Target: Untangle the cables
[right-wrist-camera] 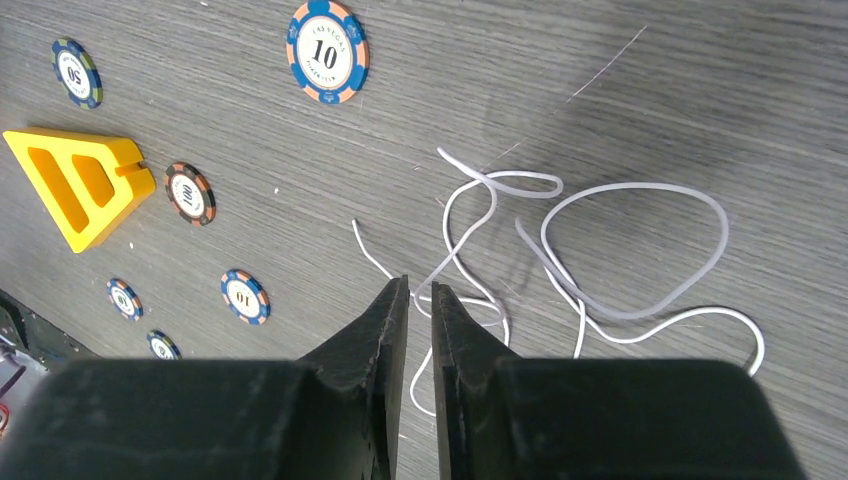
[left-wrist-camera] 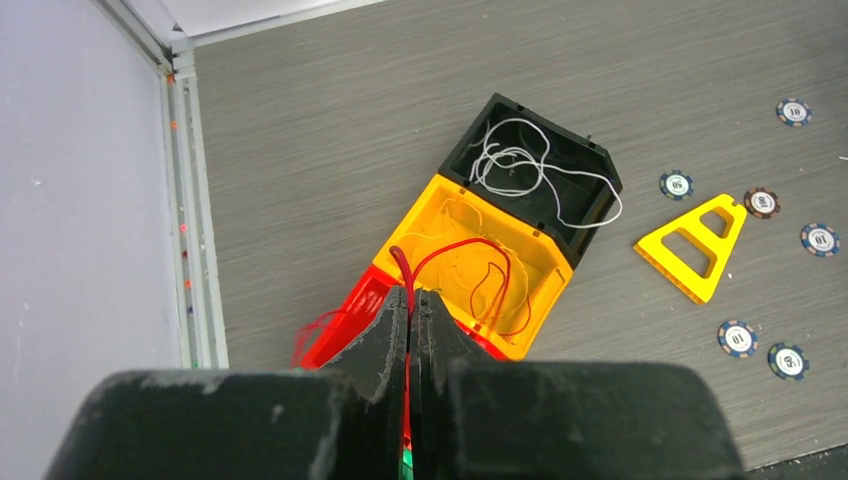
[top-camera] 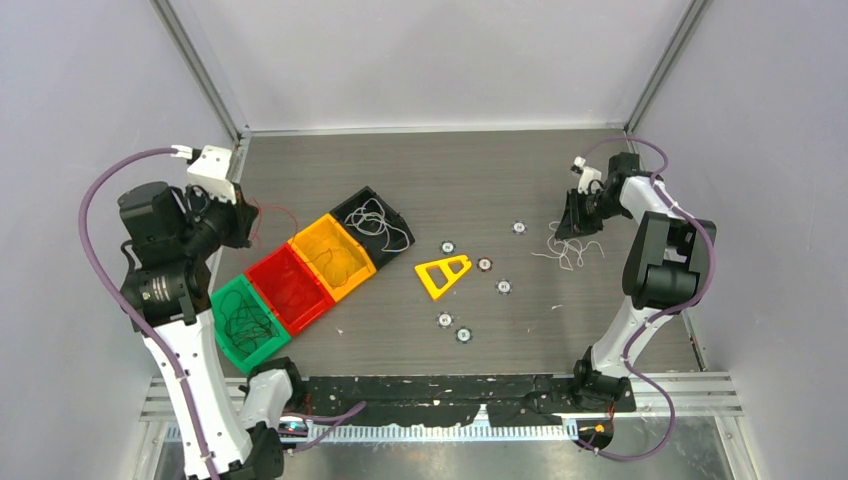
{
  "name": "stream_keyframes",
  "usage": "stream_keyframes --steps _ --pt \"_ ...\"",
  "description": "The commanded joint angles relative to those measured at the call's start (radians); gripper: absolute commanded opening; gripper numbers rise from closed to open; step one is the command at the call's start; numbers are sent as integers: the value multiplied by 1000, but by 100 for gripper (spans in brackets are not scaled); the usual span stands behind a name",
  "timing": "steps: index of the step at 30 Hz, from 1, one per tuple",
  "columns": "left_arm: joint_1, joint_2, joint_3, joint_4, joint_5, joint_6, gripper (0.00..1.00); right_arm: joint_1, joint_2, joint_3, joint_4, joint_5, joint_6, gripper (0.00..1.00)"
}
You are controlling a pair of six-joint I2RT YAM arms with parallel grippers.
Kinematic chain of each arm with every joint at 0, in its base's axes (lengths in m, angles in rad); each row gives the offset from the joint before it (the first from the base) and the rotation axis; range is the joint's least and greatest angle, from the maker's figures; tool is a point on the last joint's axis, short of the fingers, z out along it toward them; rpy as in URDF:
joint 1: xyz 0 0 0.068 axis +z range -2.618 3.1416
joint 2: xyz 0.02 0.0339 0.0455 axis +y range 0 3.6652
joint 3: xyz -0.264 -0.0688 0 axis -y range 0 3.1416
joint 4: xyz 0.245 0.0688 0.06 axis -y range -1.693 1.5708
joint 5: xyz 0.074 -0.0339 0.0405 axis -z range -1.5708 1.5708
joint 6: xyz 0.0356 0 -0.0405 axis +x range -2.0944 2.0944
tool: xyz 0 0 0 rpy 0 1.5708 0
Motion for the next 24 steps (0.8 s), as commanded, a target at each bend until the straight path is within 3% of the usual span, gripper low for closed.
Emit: stream_keyframes --steps 1,7,10,17,21,24 --pt "26 16 101 67 26 6 0 6 -46 1 -1 -17 -23 20" --pt "61 113 370 -16 79 -38 0 7 -44 5 -6 -24 -23 20" --pt "81 130 397 -43 84 -30 0 6 -44 10 -7 -30 -16 20" --pt "119 136 329 -26 86 13 0 6 -37 15 -12 -31 -26 20" --pt "130 104 168 17 88 44 0 6 -38 15 -12 -35 -28 20" --pt "130 57 -10 53 175 108 0 6 -34 13 -12 -37 -29 19"
